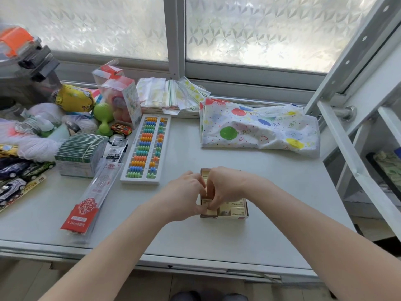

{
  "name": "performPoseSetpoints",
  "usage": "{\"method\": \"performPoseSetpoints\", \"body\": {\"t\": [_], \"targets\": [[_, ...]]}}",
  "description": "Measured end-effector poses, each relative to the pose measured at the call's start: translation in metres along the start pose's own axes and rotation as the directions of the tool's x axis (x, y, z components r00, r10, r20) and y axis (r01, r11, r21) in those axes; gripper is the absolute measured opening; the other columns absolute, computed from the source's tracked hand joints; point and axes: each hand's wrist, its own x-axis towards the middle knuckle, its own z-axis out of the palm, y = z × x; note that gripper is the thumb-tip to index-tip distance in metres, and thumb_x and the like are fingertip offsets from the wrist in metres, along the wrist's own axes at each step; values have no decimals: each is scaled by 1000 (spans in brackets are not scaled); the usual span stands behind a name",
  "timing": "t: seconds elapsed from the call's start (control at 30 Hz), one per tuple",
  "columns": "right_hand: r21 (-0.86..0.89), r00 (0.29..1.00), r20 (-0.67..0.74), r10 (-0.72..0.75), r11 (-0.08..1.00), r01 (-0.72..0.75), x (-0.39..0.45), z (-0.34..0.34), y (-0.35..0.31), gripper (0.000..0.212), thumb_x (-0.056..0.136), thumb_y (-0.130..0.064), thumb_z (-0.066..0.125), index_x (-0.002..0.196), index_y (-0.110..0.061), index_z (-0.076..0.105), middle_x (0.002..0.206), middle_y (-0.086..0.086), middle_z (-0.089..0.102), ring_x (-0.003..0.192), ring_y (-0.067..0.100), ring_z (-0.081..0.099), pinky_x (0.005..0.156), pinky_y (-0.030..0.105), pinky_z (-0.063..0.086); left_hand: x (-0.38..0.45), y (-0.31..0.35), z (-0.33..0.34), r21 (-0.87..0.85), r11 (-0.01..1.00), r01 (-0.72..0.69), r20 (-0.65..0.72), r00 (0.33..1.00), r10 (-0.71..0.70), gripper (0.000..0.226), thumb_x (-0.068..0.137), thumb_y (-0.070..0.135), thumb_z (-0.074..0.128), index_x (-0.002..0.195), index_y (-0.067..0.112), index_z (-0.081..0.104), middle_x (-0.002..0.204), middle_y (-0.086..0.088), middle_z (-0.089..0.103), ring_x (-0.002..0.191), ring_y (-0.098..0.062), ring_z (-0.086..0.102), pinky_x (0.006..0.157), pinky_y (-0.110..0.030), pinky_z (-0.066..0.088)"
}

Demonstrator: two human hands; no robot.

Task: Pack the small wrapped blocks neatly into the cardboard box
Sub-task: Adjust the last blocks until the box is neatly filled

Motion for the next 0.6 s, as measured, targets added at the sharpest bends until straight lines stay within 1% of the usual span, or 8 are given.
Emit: {"method": "performPoseSetpoints", "body": {"t": [0.03, 0.1, 0.23, 0.37, 0.47, 0.53, 0.57, 0.6], "targets": [[8, 1000, -24, -10, 1000, 10, -2, 1, 1, 23, 64, -29, 78, 56, -20, 58, 58, -2, 53, 54, 17, 49, 50, 27, 42, 0, 0, 0, 2, 1000, 5, 4, 1000, -5, 36, 81, 40, 66, 112, 22, 67, 121, 8, 51, 115, -10, 40, 98, -28, 42], [13, 996, -80, -39, 999, 40, -5, 6, 5, 23, 63, -31, 78, 61, -16, 61, 59, -1, 53, 51, 16, 46, 48, 27, 40, 1, 1, 0, -2, 1000, 11, 7, 1000, -11, 36, 81, 41, 65, 112, 22, 66, 122, 8, 49, 115, -10, 40, 98, -27, 41], [9, 972, -195, -131, 991, 135, -9, 15, 13, 30, 62, -36, 77, 76, -12, 67, 69, 2, 57, 66, 20, 54, 63, 37, 49, 0, -1, 3, -52, 998, 22, -21, 1000, -23, 42, 79, 43, 65, 115, 21, 63, 121, 8, 48, 114, -10, 40, 98, -25, 39], [39, 924, -332, -190, 976, 215, -14, 24, 22, 31, 63, -38, 78, 80, -13, 68, 69, -7, 51, 68, 15, 49, 65, 25, 43, -2, -5, 15, -188, 982, 18, -146, 988, -46, 42, 76, 42, 70, 113, 23, 62, 113, 9, 53, 108, -8, 41, 93, -18, 35], [147, 855, -489, -171, 950, 274, -16, 32, 29, 25, 60, -27, 81, 74, -11, 68, 67, -3, 55, 62, 15, 50, 61, 28, 45, -5, -5, 21, -317, 948, 12, -259, 961, -99, 41, 75, 32, 73, 113, 24, 60, 107, 9, 58, 101, -7, 48, 90, -19, 42], [265, 796, -598, -92, 915, 304, -17, 37, 31, 21, 59, -19, 82, 72, -10, 67, 66, 0, 58, 61, 17, 53, 60, 30, 48, -8, -2, 23, -548, 836, 30, -306, 923, -233, 45, 74, 22, 75, 116, 22, 58, 102, 7, 65, 93, -7, 60, 86, -20, 50], [324, 753, -657, -38, 888, 327, -18, 39, 31, 20, 59, -18, 81, 71, -10, 67, 65, 0, 59, 60, 16, 54, 59, 28, 48, -10, 2, 22, -706, 708, 32, -284, 902, -325, 44, 75, 17, 75, 115, 20, 58, 98, 3, 69, 90, -9, 65, 83, -21, 53], [371, 705, -709, 17, 860, 351, -18, 41, 30, 19, 60, -20, 80, 71, -11, 67, 65, -1, 60, 60, 15, 55, 59, 25, 48, -12, 8, 22, -843, 537, 19, -235, 886, -400, 41, 77, 13, 74, 114, 18, 59, 95, -1, 72, 87, -12, 69, 83, -24, 55]]}}
